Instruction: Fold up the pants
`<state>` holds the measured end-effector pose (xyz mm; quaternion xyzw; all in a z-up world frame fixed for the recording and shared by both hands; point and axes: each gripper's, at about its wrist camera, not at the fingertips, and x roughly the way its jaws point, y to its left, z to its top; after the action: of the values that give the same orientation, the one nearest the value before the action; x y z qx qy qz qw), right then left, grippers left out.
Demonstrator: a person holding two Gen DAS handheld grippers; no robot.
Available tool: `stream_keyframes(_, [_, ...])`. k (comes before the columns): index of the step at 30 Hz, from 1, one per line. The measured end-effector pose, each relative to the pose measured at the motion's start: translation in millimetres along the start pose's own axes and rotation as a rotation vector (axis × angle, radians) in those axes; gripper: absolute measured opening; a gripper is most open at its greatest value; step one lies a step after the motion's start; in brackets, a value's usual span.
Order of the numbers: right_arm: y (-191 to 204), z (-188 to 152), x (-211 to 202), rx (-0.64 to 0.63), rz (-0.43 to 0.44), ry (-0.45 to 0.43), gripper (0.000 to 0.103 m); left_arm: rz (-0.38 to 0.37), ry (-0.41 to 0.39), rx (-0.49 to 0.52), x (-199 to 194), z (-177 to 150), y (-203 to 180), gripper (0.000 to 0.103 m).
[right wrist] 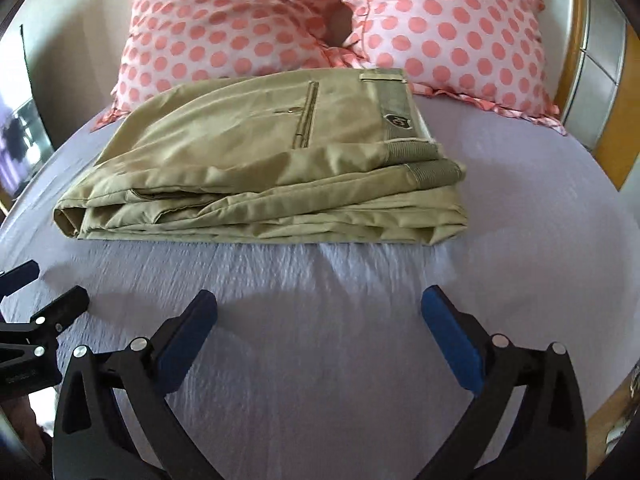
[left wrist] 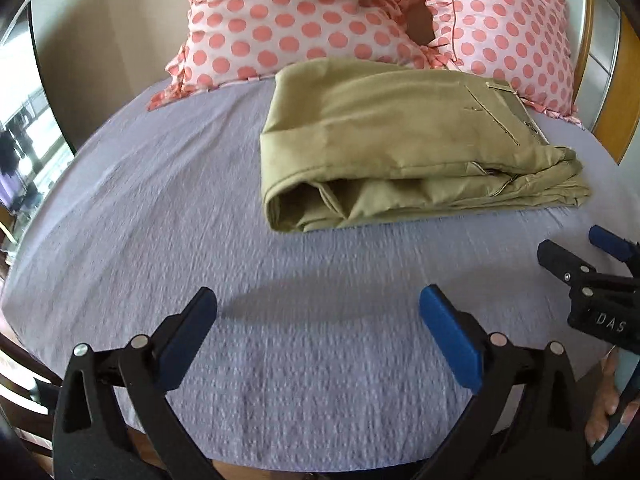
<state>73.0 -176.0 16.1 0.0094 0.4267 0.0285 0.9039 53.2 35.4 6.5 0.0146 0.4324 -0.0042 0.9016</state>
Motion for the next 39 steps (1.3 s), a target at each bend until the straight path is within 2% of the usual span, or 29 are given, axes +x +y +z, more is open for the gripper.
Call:
stream_keyframes(6, [0.9, -1.4, 1.0, 0.011, -0.008, -0.008, 0.102, 0.0, -0.045, -0.005, -2.1, -6.8, 0.3, 0.101])
stream_keyframes(39, [2.1, -2.8, -0.5, 0.013, -0.011, -0.006, 0.102, 0.0, -0.048, -0.005, -2.6, -6.7, -0.6, 0.101])
